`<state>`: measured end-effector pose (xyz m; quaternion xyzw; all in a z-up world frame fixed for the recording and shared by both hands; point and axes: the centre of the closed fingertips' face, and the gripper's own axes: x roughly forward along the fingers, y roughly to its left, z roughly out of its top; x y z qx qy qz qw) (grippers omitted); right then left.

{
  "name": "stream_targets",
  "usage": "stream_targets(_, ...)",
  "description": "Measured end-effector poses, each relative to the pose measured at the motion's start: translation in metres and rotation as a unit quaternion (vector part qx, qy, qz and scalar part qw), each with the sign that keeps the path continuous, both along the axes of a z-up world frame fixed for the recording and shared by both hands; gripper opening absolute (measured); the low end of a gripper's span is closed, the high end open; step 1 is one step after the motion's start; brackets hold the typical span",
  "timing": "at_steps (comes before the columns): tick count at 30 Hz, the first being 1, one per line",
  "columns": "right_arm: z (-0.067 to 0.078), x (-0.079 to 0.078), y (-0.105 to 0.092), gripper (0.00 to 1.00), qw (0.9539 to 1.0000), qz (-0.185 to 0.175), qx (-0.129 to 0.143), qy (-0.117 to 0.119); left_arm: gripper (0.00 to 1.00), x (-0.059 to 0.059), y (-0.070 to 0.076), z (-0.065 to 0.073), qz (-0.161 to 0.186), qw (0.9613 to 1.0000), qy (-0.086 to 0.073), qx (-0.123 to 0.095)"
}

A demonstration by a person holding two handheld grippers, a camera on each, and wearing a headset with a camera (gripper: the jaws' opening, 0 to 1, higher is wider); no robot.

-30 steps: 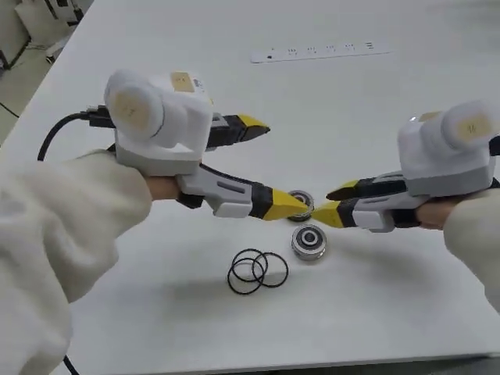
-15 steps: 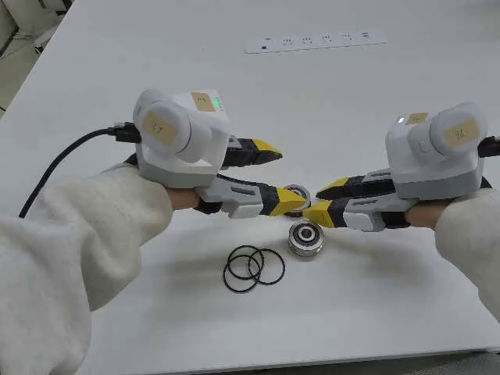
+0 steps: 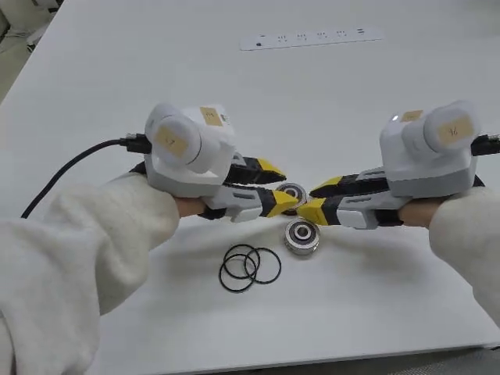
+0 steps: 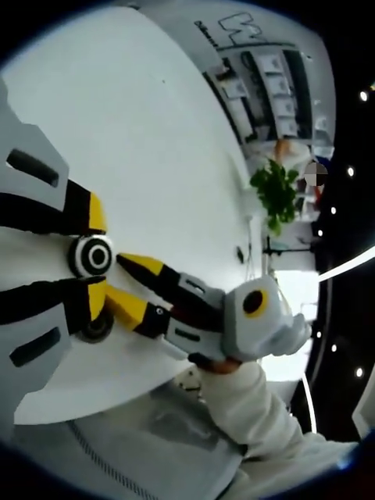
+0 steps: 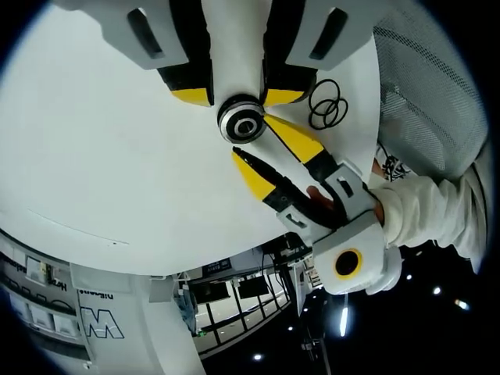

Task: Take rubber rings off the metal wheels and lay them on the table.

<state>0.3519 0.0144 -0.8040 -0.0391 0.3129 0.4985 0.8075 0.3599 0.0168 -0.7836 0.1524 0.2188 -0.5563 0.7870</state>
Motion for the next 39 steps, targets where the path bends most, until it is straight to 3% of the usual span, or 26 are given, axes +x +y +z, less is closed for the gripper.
stream_targets(3,-0.001,0.000,0.000,0.20,1.0000,0.000,0.001,0.002,0.20,-0.002,0.001,-0.008,-0.008,0.9998,-0.002,0.019)
stream_targets(5,-0.002,-0.001,0.001,0.18,1.0000,0.002,-0.003,-0.001,0.17,-0.004,0.001,-0.005,-0.006,0.9999,0.000,0.009)
stream_targets(6,-0.004,0.000,0.001,0.16,0.9998,0.009,-0.011,-0.013,0.16,-0.002,0.000,-0.005,0.002,1.0000,0.003,0.008)
stream_targets(8,-0.003,-0.003,0.003,0.15,0.9997,0.014,-0.012,-0.015,0.14,0.000,0.002,-0.005,0.005,0.9999,-0.004,0.012)
stream_targets(16,-0.004,-0.004,0.000,0.07,0.9987,0.027,-0.030,-0.032,0.14,-0.002,0.000,-0.005,0.008,0.9999,-0.002,0.010)
stream_targets(18,-0.002,0.002,-0.001,0.00,0.9977,0.022,-0.033,-0.055,0.14,-0.002,0.000,-0.005,0.011,0.9999,-0.001,0.007)
stream_targets(19,-0.003,-0.001,-0.001,0.00,0.9982,0.026,-0.036,-0.041,0.14,-0.002,0.000,-0.005,0.012,0.9999,-0.001,0.007)
stream_targets(21,-0.003,0.000,-0.001,0.00,0.9983,0.021,-0.039,-0.039,0.13,-0.002,0.000,-0.006,0.012,0.9999,-0.003,0.007)
stream_targets(25,-0.002,0.005,-0.005,0.00,0.9993,-0.030,-0.009,0.023,0.13,-0.001,0.000,-0.007,0.013,0.9999,-0.008,0.007)
stream_targets(28,0.001,0.008,-0.008,0.00,0.9937,-0.073,0.025,0.081,0.13,0.000,0.001,-0.007,0.017,0.9998,-0.009,0.004)
stream_targets(29,0.006,0.013,-0.008,0.00,0.9923,-0.085,0.045,0.077,0.13,0.000,0.001,-0.007,0.018,0.9998,-0.008,0.004)
stream_targets(30,0.016,0.014,-0.005,0.00,0.9879,-0.093,0.083,0.092,0.13,0.000,0.001,-0.007,0.017,0.9998,-0.009,0.006)
stream_targets(31,0.012,0.010,-0.006,0.00,0.9839,-0.103,0.076,0.125,0.13,0.000,0.001,-0.007,0.017,0.9998,-0.011,0.008)
stream_targets(32,0.008,0.013,-0.009,0.00,0.9866,-0.103,0.061,0.111,0.13,0.000,0.000,-0.007,0.017,0.9998,-0.011,0.009)
stream_targets(33,0.011,0.011,-0.006,0.00,0.9882,-0.094,0.067,0.101,0.13,0.001,0.001,-0.007,0.017,0.9997,-0.011,0.011)
stream_targets(34,0.011,0.010,-0.004,0.00,0.9876,-0.096,0.065,0.106,0.13,0.001,0.000,-0.008,0.016,0.9997,-0.012,0.013)
stream_targets(36,0.012,0.008,-0.003,0.00,0.9920,-0.080,0.042,0.088,0.13,0.001,0.000,-0.008,0.013,0.9996,-0.016,0.019)
stream_targets(39,0.018,0.004,0.007,0.00,0.9941,-0.065,0.041,0.076,0.13,0.003,0.000,-0.009,0.008,0.9993,-0.018,0.033)
